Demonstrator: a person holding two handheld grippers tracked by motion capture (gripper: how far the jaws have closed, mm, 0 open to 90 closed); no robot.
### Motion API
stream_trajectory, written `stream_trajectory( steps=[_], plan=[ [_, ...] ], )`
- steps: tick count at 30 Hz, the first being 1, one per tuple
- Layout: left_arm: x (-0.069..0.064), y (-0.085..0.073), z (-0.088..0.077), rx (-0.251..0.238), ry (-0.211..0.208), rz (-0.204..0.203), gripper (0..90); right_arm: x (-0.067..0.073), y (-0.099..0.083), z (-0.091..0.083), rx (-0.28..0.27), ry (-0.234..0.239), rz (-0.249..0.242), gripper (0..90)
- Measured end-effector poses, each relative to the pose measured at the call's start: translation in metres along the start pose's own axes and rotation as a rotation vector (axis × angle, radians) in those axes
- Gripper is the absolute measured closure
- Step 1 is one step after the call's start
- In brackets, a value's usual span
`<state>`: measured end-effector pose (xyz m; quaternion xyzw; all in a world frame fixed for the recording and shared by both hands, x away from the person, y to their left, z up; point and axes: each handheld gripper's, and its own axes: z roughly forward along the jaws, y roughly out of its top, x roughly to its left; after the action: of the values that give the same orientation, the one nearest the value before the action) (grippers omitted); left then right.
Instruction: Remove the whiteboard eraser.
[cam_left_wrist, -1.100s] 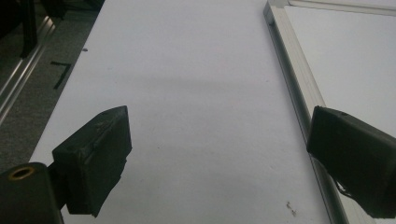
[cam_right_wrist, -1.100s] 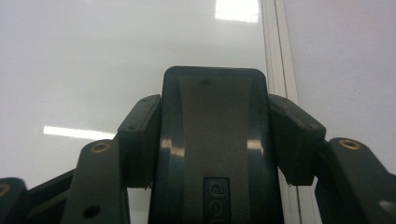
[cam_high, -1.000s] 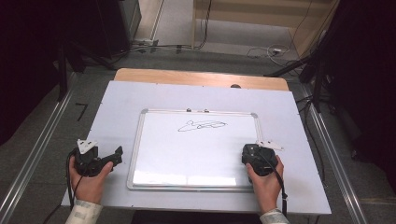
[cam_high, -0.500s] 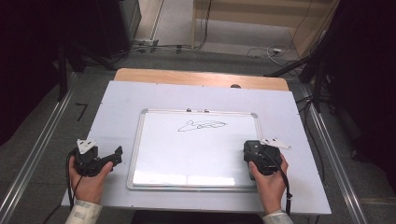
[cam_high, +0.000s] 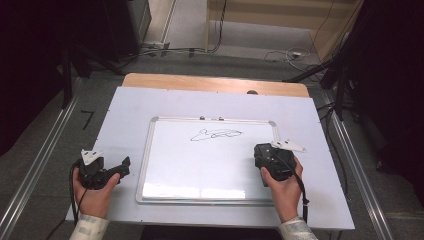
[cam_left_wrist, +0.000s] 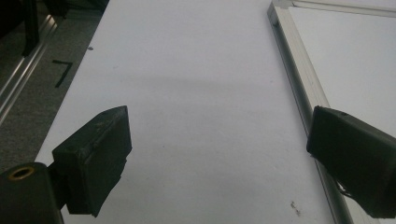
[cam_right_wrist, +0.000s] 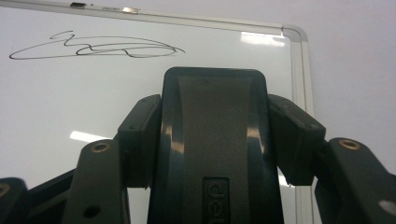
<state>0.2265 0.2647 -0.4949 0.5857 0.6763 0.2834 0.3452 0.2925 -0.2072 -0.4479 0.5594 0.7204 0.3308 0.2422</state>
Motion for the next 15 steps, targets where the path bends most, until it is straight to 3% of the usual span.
stream_trajectory(
  steps=[15],
  plan=[
    [-0.001, 0.000, 0.001, 0.005, -0.002, 0.003, 7.0, 0.008, 0.014, 0.015, -0.004, 0.016, -0.032, 38.8]
  ],
)
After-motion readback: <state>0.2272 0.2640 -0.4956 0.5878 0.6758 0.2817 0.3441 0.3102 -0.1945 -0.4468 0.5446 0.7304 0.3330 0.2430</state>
